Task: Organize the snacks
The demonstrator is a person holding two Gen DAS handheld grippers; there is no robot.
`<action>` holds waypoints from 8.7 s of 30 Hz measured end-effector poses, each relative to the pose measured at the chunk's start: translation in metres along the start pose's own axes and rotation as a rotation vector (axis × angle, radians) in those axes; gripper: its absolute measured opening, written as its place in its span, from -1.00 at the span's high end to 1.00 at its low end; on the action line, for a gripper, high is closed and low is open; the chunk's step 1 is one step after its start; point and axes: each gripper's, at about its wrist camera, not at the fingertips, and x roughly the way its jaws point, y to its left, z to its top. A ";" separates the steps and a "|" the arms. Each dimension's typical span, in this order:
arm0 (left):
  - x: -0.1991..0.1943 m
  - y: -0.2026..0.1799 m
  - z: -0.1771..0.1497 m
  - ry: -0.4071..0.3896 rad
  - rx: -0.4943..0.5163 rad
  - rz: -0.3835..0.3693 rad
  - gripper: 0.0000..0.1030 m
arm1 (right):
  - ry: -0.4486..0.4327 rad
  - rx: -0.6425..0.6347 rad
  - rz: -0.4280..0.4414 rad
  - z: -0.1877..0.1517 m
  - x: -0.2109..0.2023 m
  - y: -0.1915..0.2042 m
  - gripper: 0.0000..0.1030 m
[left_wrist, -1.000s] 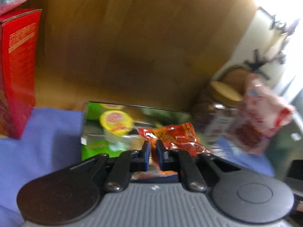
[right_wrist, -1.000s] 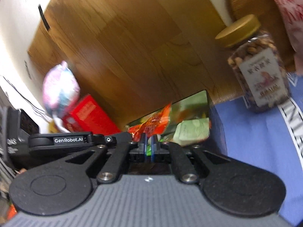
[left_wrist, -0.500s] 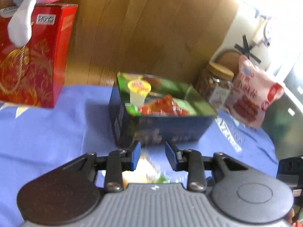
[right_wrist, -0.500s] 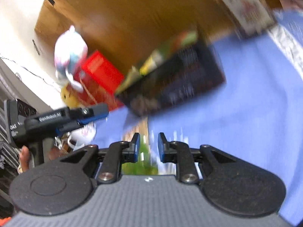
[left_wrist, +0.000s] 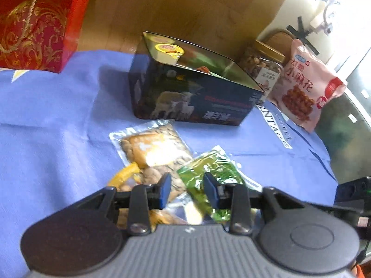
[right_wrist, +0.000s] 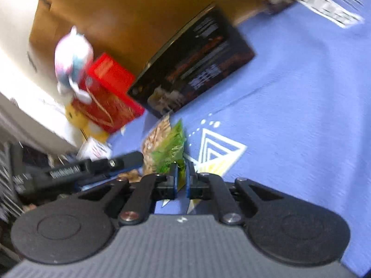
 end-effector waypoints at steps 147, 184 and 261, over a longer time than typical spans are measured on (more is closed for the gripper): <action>-0.028 -0.001 -0.042 -0.006 -0.007 0.181 0.26 | 0.104 -0.429 -0.039 -0.042 0.047 0.091 0.48; 0.011 -0.045 0.115 -0.236 0.027 0.040 0.21 | -0.224 -0.546 -0.131 0.111 0.045 0.096 0.60; -0.033 -0.135 -0.100 -0.257 0.279 0.654 -1.00 | -0.295 -0.100 -0.178 -0.060 -0.099 0.025 -0.30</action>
